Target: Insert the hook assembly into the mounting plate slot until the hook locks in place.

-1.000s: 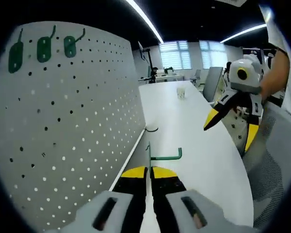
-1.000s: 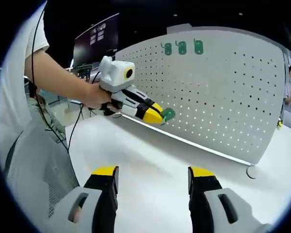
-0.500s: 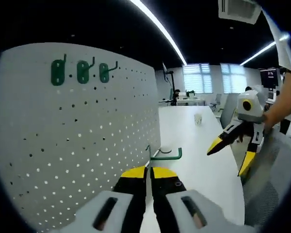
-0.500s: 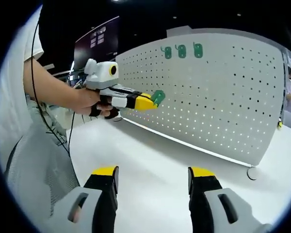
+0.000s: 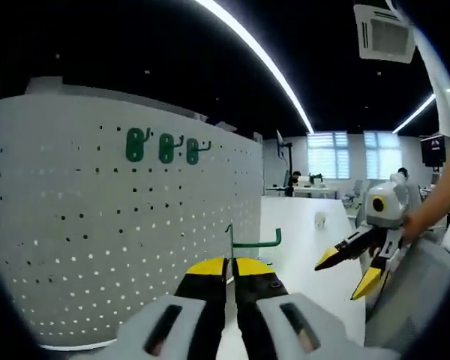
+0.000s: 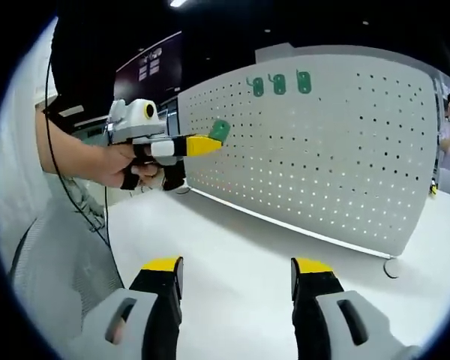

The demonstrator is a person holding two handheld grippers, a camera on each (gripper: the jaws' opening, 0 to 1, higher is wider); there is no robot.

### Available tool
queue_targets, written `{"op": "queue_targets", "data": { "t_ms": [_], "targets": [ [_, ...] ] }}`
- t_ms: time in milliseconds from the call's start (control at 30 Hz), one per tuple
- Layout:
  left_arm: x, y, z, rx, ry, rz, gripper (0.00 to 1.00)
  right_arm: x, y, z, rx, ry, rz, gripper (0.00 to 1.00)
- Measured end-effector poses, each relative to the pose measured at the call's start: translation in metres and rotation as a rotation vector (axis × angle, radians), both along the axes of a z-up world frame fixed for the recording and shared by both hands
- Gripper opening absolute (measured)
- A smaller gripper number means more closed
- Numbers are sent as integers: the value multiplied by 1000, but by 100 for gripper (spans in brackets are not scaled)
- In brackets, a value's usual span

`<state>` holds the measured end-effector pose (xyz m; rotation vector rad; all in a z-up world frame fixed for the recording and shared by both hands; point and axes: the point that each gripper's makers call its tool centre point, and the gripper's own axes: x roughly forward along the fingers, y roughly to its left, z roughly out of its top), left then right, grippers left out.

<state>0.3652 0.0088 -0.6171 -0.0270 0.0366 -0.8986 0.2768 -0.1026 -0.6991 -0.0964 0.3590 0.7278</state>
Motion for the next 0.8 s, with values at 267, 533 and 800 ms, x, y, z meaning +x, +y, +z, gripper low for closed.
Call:
{"op": "queue_targets", "data": {
  "t_ms": [267, 533, 800],
  "targets": [
    [-19, 20, 9, -64, -7, 52, 2, -1, 3, 4, 9, -16, 11, 56],
    [-34, 39, 12, -117, -40, 91, 2, -1, 6, 14, 37, -49, 18, 56],
    [-39, 45, 4, -123, -14, 125, 2, -2, 8, 13, 31, -46, 28, 56]
  ]
}}
